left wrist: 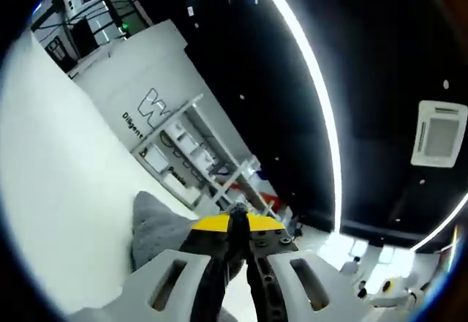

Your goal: Open the folded towel by lifting each exposed corner and separating the folded layers until the towel lies flat within the target outline without major curled edges

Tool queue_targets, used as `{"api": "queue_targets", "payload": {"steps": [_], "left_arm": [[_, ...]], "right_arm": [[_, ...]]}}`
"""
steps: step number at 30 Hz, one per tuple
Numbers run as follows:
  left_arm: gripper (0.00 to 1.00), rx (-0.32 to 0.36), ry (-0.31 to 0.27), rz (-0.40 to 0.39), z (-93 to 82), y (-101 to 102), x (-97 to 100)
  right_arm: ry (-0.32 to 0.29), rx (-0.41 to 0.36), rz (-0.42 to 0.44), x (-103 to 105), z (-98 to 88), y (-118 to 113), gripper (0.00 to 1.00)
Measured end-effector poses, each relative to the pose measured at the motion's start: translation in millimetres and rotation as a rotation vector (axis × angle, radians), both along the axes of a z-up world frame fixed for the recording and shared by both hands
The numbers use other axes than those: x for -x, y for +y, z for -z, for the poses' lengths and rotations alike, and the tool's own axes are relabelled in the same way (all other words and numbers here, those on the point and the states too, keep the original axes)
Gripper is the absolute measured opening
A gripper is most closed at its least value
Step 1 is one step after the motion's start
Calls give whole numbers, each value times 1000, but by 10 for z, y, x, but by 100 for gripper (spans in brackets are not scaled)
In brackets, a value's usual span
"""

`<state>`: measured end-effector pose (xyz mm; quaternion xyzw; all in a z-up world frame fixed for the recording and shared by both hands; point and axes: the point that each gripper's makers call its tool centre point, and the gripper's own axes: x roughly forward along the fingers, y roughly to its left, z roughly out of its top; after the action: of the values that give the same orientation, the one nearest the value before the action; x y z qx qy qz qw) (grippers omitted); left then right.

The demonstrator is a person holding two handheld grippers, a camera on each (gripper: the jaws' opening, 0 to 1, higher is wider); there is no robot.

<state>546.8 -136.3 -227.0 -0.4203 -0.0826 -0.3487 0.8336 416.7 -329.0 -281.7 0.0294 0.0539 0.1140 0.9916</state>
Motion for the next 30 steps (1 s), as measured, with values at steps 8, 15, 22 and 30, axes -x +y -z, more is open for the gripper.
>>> {"api": "queue_targets", "payload": {"steps": [8,15,22,30], "left_arm": [[4,128,32,8,-3,100,43],[4,249,46,9,-56,209,75],[4,357,77,6,-30,302,93],[4,476,122,6,62,375,117]], "right_arm": [[1,1,-2,8,5,6,96],[3,0,-1,5,19,12,96],[2,0,-2,0,18,14,96],[3,1,-3,-6,21,14,96]]}}
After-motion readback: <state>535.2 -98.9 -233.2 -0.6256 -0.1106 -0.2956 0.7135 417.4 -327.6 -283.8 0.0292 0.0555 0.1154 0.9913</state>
